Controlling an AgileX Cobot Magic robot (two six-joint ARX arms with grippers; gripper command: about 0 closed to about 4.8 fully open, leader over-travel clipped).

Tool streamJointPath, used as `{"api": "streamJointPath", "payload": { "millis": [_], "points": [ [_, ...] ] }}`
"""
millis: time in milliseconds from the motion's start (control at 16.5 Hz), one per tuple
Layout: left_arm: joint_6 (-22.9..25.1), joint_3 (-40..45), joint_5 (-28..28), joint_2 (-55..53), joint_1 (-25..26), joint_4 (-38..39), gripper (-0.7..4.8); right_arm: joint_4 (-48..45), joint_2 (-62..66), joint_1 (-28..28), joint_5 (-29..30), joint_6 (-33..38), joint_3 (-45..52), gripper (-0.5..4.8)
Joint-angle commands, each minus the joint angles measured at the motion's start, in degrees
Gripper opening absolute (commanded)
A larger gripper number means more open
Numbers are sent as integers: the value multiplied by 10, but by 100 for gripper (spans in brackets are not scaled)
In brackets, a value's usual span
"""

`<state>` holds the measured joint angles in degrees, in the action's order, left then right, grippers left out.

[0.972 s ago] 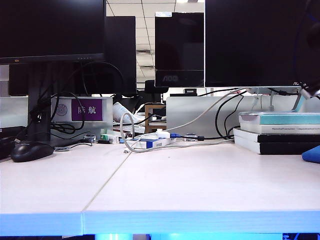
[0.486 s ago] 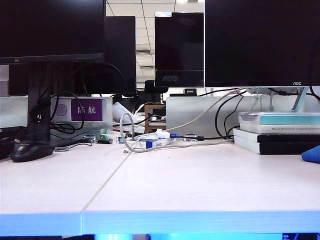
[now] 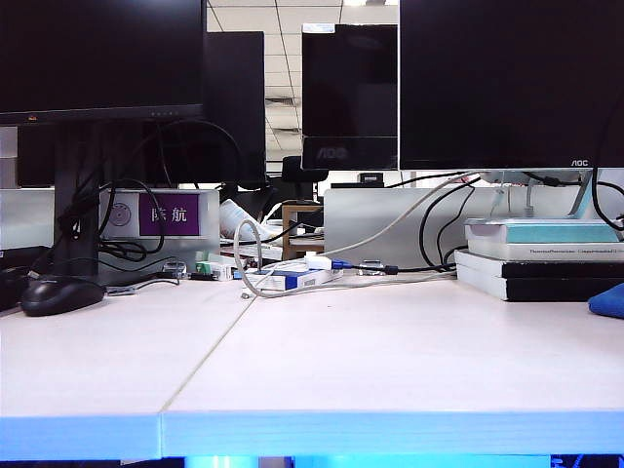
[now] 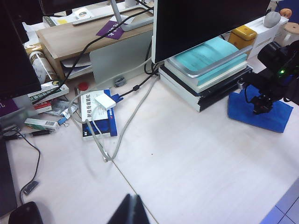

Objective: Wipe the table from right to left using the rag.

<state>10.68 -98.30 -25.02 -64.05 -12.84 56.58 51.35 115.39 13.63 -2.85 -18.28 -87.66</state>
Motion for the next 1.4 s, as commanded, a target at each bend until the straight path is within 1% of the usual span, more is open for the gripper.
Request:
{"api": "streamJointPath", "payload": {
  "millis": [61, 182, 243, 304, 364, 425, 486, 668, 789, 911, 1032, 1214, 1397],
  "points": [
    [0, -2, -3, 1, 0, -6, -5, 10, 7, 0, 0, 9, 5, 220],
    [0, -2, -3, 1, 0, -6, -5, 9, 8, 0, 0, 37, 5, 174],
    [0, -2, -3, 1, 0, -6, -5, 9, 7, 0, 0, 48, 5, 137],
    [1, -2, -3, 1, 0, -6, -5, 15, 8, 0, 0, 48, 5, 115],
    [0, -2, -3, 1, 0, -6, -5, 23, 7, 0, 0, 48, 5, 62],
    [1, -2, -3, 1, 0, -6, -5, 41, 7, 0, 0, 48, 5, 21],
    [1, -2, -3, 1, 0, -6, -5, 62, 7, 0, 0, 49, 5, 2],
    [1, -2, -3, 1, 0, -6, -5, 120, 7, 0, 0, 57, 6, -6],
    [1, -2, -7, 1, 0, -5, -5, 149, 7, 0, 0, 81, 6, -6],
    [1, -2, -7, 1, 0, -5, -5, 166, 7, 0, 0, 89, 6, -6],
    [0, -2, -7, 1, 0, -4, -5, 165, 7, 0, 0, 109, 6, -6],
    [0, -2, -7, 1, 0, -1, -5, 163, 7, -9, 9, 113, 6, -6],
    [0, -2, -7, 1, 0, -1, -5, 158, 7, -25, 45, 123, 6, -6]
  ]
}}
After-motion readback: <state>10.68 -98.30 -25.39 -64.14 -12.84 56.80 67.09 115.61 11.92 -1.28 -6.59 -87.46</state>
